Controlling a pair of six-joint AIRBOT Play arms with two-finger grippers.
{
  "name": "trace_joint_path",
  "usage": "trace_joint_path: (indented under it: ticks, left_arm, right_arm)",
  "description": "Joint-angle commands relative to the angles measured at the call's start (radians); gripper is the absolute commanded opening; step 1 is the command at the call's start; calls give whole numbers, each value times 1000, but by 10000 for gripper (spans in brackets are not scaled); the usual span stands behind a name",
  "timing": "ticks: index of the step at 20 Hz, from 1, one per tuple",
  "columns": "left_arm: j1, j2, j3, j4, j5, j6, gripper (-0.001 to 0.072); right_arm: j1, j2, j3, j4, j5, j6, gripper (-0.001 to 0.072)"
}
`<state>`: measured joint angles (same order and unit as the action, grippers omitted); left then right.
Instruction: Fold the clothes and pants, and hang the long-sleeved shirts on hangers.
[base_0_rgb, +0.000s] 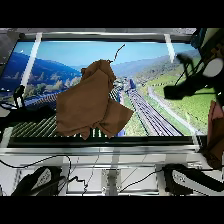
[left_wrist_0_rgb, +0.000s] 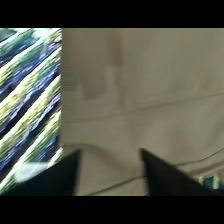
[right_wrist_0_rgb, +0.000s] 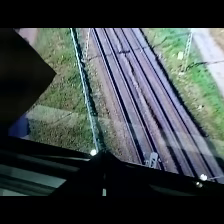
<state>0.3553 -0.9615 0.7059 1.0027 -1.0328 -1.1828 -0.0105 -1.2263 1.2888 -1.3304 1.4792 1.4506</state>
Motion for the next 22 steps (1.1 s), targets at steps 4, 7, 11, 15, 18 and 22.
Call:
trace_joint_path:
  ticks: [4, 7, 11, 15, 18, 22]
  left_arm:
    - [-124, 7, -11, -191, 72, 144, 600]
    - [-192, 7, -10, -234, 118, 144, 600]
    - [-299, 7, -9, -234, 225, 144, 600]
    - [-383, 7, -9, -234, 306, 144, 600]
    - [-417, 7, -9, -234, 343, 144, 600]
    - [-430, 7, -9, -234, 378, 144, 600]
  right_arm:
    - [24, -3, -501, 271, -412, -57, 653]
    - [49, -34, -524, 309, -534, -55, 622]
    - [49, -128, -501, 386, -554, -71, 555]
    - [49, -253, -457, 613, -509, -266, 554]
    - [49, -327, -402, 687, -511, -293, 554]
    - [52, -400, -315, 649, -494, -217, 553]
